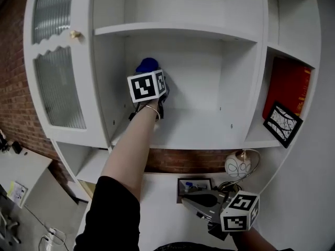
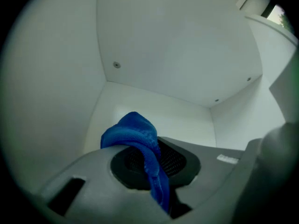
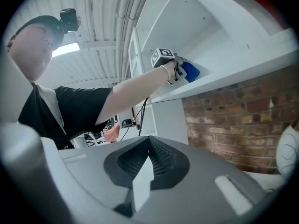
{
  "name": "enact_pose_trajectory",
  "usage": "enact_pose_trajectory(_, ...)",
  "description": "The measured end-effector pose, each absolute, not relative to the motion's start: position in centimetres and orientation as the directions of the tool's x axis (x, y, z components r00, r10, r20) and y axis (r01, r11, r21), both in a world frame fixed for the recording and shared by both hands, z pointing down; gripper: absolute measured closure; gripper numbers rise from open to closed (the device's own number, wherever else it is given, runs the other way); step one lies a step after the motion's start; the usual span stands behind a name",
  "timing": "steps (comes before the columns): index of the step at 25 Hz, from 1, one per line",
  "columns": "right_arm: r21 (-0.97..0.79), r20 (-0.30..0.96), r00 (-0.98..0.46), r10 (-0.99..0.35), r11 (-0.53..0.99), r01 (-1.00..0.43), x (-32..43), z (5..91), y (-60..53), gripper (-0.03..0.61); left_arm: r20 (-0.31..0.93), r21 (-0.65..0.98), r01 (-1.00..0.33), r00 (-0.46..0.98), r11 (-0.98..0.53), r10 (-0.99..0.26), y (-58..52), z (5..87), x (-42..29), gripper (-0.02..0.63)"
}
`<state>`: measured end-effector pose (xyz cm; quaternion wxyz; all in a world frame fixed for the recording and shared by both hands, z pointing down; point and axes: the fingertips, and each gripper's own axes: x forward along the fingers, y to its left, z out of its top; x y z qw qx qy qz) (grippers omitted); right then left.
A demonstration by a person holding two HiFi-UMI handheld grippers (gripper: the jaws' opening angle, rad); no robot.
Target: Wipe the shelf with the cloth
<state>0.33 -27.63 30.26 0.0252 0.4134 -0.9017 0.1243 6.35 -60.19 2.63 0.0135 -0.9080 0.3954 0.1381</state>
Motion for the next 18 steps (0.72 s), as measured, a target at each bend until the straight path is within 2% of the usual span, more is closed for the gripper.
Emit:
enact_pose_trajectory(3, -0.2, 0.129, -0.698, -0.704, 0.671, -0.714, -1.2, 29.8, -28.1, 0.57, -0.224, 0.1, -0.775, 0.594, -0.624, -0.773, -61.8, 3.4, 2.4, 0.592)
enact_pose_trajectory(6, -0.197, 0.117, -0.717, -0.687, 0.692, -0.695, -1.6, 29.6, -28.5, 0.569, -0.175, 0.042, -0.81, 0.57, -0.584, -0.803, -63.3, 4.5, 1.3, 0.592)
enact_pose_trajectory(18, -0.246, 0.107, -0.696, -0.71, 0.66, -0.71, 1.8, 30.8, -28.6, 0.57, -0.079, -0.091, -0.746, 0.666, -0.66, -0.742, -62.7, 6.9, 9.2, 0.592)
